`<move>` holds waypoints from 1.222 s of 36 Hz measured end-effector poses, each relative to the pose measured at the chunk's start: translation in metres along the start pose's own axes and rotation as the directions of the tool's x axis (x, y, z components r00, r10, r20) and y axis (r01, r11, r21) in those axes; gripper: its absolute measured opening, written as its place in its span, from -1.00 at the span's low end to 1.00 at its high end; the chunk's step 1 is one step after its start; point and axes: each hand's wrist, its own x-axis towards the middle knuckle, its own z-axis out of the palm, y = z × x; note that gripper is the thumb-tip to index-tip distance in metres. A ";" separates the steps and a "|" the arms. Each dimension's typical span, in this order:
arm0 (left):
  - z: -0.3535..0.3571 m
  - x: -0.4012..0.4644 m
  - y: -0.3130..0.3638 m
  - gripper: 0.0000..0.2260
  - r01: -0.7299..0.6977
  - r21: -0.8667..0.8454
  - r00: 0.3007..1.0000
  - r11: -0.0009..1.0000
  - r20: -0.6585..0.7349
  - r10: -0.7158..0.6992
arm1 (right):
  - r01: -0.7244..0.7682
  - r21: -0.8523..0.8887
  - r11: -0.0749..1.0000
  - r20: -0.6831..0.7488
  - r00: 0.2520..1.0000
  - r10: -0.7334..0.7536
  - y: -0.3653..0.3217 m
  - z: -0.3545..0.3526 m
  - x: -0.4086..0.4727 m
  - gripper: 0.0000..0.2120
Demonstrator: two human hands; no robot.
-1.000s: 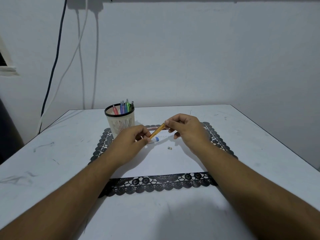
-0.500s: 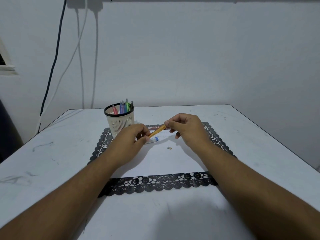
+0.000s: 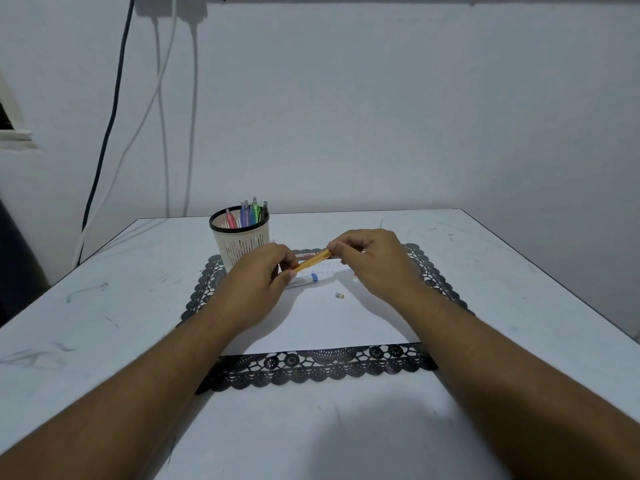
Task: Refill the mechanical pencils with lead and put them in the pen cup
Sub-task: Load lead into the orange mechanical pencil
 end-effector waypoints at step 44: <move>0.000 -0.001 0.003 -0.92 0.070 -0.063 0.997 0.996 0.047 -0.067 | -0.141 -0.512 0.848 0.323 0.882 0.342 0.009 0.000 0.000 -0.96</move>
